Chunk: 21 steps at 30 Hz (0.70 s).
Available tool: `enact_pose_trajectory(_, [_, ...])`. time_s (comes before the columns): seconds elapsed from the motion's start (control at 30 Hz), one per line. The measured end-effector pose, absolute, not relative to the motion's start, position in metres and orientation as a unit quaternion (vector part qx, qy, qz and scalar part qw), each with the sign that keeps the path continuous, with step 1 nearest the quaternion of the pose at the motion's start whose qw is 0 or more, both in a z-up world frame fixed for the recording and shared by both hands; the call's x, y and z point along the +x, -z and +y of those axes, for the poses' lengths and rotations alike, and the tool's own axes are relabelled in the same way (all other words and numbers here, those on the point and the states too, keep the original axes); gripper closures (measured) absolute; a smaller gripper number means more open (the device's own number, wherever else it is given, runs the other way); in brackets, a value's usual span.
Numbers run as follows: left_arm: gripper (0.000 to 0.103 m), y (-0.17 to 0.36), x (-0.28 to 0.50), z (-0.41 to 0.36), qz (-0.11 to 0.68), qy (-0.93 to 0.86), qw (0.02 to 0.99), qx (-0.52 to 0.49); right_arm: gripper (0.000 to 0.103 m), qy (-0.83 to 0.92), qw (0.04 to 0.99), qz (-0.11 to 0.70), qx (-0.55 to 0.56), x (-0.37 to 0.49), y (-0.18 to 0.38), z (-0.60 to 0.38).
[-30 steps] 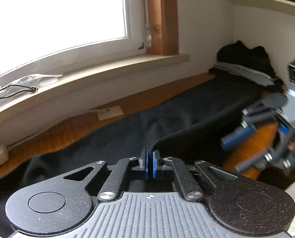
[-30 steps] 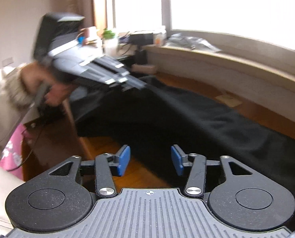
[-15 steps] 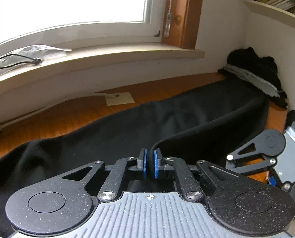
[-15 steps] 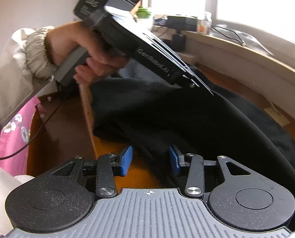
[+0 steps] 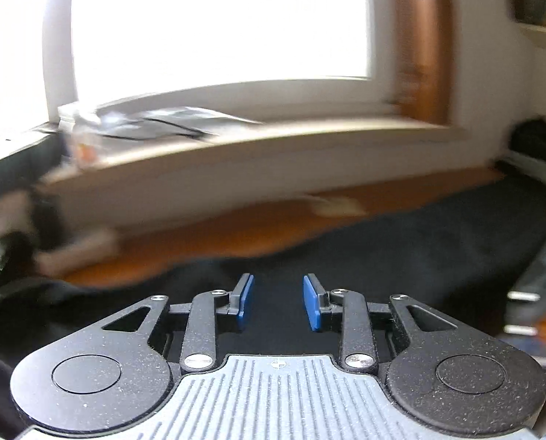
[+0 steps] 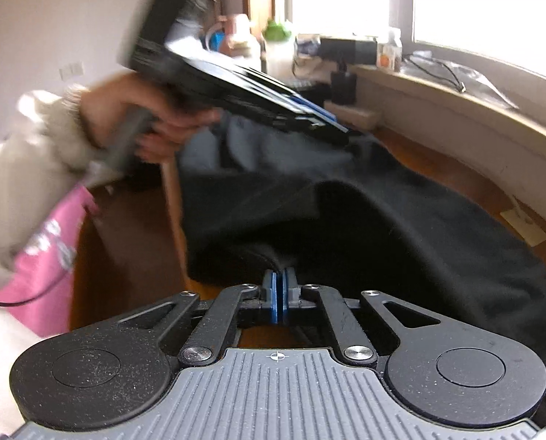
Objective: Fold clothes
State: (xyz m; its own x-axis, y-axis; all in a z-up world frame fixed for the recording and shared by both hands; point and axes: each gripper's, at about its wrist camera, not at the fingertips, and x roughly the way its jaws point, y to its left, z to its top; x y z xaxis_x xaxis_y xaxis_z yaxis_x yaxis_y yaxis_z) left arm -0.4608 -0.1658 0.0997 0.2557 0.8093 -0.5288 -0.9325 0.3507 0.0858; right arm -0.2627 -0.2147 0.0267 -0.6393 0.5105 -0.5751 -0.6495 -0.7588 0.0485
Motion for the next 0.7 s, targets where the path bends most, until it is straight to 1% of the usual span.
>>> enact_pose_trajectory(0.17, [0.071,-0.077,-0.455,-0.112,0.278,-0.557,0.773,-0.126,0.098,-0.887,0.328,0.1,-0.309,-0.273,-0.014,-0.221])
enact_pose_trajectory(0.23, [0.071,-0.067,-0.444,-0.1,0.299,-0.55,0.771,-0.117,0.093,-0.886,0.333,0.096,-0.309,-0.276,-0.011,-0.221])
enact_pose_trajectory(0.27, [0.071,-0.062,-0.437,-0.095,0.309,-0.542,0.774,-0.109,0.085,-0.885,0.335,0.091,-0.309,-0.278,-0.009,-0.221])
enact_pose_trajectory(0.3, [0.071,-0.058,-0.431,-0.092,0.318,-0.534,0.777,-0.104,0.081,-0.884,0.337,0.086,-0.312,-0.28,-0.008,-0.222])
enact_pose_trajectory(0.37, [0.071,-0.049,-0.424,-0.085,0.333,-0.522,0.779,-0.105,0.082,-0.882,0.337,0.081,-0.32,-0.285,-0.005,-0.222])
enact_pose_trajectory(0.4, [0.071,-0.046,-0.424,-0.085,0.33,-0.522,0.78,-0.1,0.093,-0.881,0.337,0.083,-0.322,-0.285,-0.005,-0.222])
enact_pose_trajectory(0.43, [0.071,-0.044,-0.424,-0.085,0.326,-0.52,0.783,-0.099,0.099,-0.881,0.336,0.088,-0.321,-0.285,-0.005,-0.223])
enact_pose_trajectory(0.5, [0.07,-0.041,-0.43,-0.083,0.316,-0.521,0.785,-0.107,0.099,-0.886,0.328,0.111,-0.31,-0.281,-0.009,-0.223])
enact_pose_trajectory(0.63, [0.068,-0.038,-0.439,-0.079,0.299,-0.522,0.789,-0.126,0.099,-0.906,0.276,0.149,-0.284,-0.274,-0.022,-0.241])
enact_pose_trajectory(0.7, [0.067,-0.039,-0.441,-0.077,0.298,-0.52,0.79,-0.127,0.1,-0.91,0.258,0.155,-0.284,-0.276,-0.024,-0.255])
